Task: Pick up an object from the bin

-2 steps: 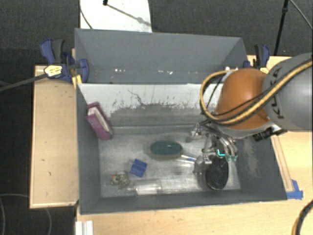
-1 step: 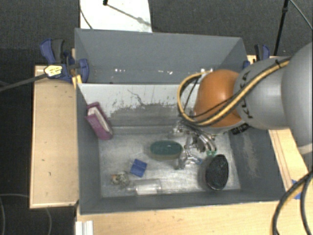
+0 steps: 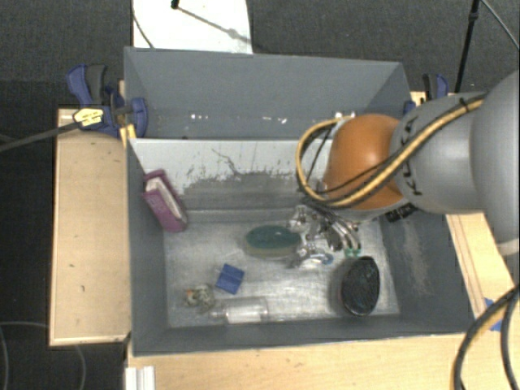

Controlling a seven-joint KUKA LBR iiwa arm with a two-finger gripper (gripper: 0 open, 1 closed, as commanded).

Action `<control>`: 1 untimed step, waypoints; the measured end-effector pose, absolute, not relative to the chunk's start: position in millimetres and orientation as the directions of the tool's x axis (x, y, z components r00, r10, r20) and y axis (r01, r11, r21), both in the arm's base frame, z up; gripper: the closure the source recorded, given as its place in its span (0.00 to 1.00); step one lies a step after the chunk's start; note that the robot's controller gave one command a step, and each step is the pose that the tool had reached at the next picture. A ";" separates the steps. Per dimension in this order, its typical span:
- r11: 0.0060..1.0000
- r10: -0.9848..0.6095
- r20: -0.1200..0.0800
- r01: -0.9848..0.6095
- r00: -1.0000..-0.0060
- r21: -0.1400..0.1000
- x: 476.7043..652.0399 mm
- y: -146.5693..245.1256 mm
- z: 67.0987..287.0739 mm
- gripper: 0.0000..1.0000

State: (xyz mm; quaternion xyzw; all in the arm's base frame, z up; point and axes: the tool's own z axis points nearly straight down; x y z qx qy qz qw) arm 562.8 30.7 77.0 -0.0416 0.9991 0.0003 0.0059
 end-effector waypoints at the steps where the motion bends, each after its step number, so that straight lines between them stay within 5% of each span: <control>1: 0.961 -0.277 -0.010 -0.277 -0.961 -0.002 561.0 41.3 207.3 1.00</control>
Offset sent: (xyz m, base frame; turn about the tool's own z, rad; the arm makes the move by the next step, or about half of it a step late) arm -0.0039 0.0101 0.1257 -0.1979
